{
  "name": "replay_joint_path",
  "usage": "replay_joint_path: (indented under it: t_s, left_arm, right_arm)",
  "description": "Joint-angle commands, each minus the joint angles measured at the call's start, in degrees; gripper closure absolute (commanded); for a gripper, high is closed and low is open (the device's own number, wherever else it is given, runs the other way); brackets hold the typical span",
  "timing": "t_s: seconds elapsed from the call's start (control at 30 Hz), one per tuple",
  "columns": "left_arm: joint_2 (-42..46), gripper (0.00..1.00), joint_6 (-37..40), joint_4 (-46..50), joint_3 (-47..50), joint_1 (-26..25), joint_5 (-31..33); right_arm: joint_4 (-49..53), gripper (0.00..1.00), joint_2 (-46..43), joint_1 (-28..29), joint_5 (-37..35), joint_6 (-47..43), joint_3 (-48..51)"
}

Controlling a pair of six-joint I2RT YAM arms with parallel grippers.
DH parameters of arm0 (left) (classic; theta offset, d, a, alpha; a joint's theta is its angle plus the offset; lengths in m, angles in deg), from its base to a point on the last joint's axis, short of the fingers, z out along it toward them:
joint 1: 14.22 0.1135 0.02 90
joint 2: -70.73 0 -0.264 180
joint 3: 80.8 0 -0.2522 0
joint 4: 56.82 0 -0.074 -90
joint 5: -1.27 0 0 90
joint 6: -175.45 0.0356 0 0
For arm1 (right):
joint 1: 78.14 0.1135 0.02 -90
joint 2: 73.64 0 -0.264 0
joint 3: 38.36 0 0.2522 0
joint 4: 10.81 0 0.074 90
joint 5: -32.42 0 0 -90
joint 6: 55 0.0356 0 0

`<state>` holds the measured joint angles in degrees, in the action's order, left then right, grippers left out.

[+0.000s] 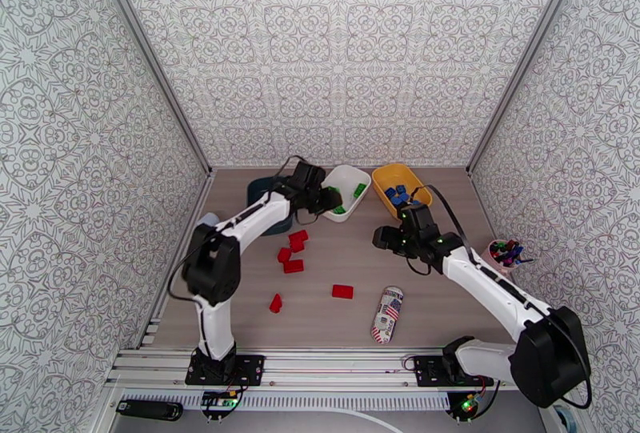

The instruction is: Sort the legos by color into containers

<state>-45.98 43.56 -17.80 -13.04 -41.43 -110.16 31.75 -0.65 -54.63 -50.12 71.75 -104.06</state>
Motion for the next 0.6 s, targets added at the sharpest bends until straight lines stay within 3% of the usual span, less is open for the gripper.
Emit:
replay_joint_path:
  t_s: [0.0,0.1,0.2,0.37,0.57]
  left_arm:
    - [-6.4,0.63,-0.6,0.6,-9.1,0.8,-1.9]
    - [-10.5,0.4,-0.1,3.4,-15.5,1.3,-2.1]
    - [-9.2,0.33,1.0,3.6,-14.9,1.2,-1.5]
    - [-0.4,0.31,4.0,3.6,-5.9,0.4,2.4]
    - [12.3,0.31,6.3,5.8,8.7,-0.8,10.6]
  right_arm:
    - [1.3,0.3,-1.3,-0.3,1.5,1.4,1.6]
    - [1.2,0.29,-1.8,-0.4,1.7,1.7,2.1]
    - [1.4,0.27,-2.2,-0.4,1.6,1.4,2.4]
    - [0.6,0.22,-2.2,-0.4,2.1,0.4,2.5]
    - [-2.0,0.23,-0.8,0.0,5.3,0.3,2.3]
